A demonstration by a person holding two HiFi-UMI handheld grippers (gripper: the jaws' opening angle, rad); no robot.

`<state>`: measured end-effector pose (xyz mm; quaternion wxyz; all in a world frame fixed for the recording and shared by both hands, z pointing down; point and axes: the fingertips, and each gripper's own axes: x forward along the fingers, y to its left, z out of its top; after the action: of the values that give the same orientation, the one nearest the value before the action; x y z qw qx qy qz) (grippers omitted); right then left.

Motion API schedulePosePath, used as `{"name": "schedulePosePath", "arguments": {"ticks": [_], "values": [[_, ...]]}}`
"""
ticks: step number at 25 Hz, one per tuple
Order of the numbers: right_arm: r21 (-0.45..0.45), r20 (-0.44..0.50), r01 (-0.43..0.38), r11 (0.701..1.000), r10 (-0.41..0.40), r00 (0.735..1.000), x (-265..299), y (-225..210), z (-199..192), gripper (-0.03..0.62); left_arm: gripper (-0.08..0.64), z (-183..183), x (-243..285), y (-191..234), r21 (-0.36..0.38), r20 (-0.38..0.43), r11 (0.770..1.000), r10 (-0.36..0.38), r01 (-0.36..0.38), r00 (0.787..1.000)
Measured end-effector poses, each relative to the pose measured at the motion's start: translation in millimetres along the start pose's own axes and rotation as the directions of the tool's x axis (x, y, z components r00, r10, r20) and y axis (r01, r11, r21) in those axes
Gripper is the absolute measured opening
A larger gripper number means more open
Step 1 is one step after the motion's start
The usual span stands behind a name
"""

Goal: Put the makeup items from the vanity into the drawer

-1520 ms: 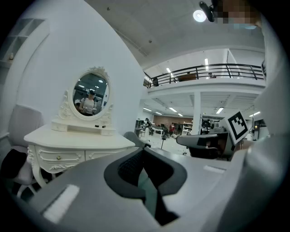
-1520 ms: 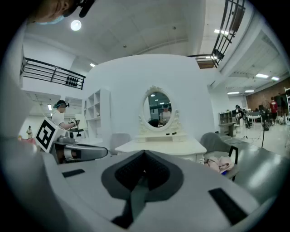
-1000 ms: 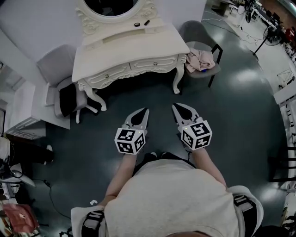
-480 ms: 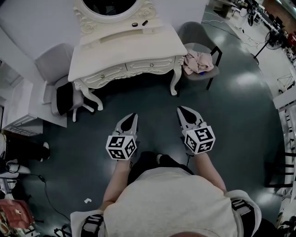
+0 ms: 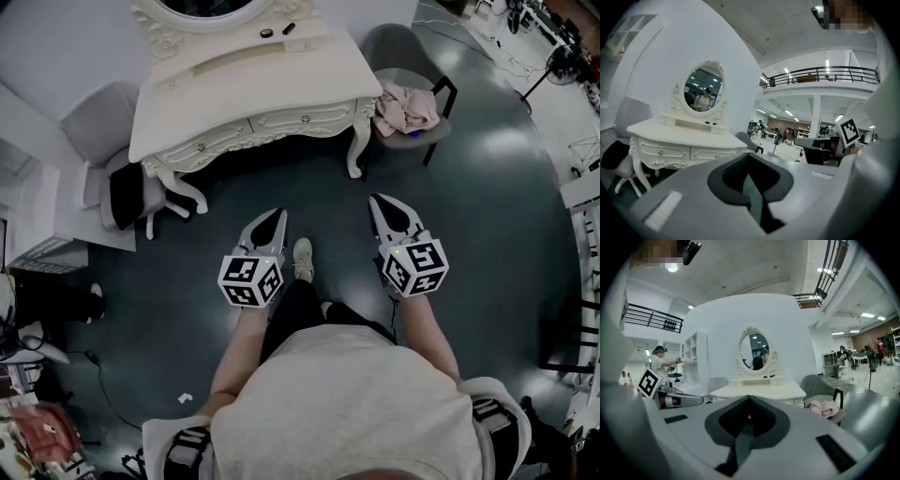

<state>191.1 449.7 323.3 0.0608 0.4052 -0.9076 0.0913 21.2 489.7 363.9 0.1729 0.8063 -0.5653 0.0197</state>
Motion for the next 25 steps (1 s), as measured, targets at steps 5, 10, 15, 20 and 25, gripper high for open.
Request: {"name": "schedulePosePath", "arguments": {"ticks": [5,10,15,20,25], "values": [[-0.012,0.013,-0.031,0.999,0.031,0.999,71.1,1.6,16.3,0.0,0.008,26.0,57.1,30.5,0.017,0.009,0.999,-0.046,0.046,0.999],[-0.004,0.002,-0.025,1.0,0.025,1.0,144.4,-7.0,36.6,0.0,0.008,58.4,111.8,73.4,0.034,-0.012,0.996,-0.086,0.086,0.996],[-0.035,0.019,-0.021,0.999,0.022,1.0,209.3,-9.7,57.3,0.0,0.008,87.7,154.7,113.5,0.057,-0.005,0.99,-0.126,0.126,0.992],[-0.063,0.014,-0.025,0.998,0.026,1.0,258.9,-9.8,69.6,0.0,0.008,110.0,187.1,140.1,0.059,0.028,0.985,-0.161,0.16,0.986],[-0.05,-0.02,-0.043,0.998,0.042,0.999,289.4,-13.8,68.2,0.0,0.008,120.1,210.2,156.9,0.009,0.045,0.988,-0.155,0.155,0.987]]}}
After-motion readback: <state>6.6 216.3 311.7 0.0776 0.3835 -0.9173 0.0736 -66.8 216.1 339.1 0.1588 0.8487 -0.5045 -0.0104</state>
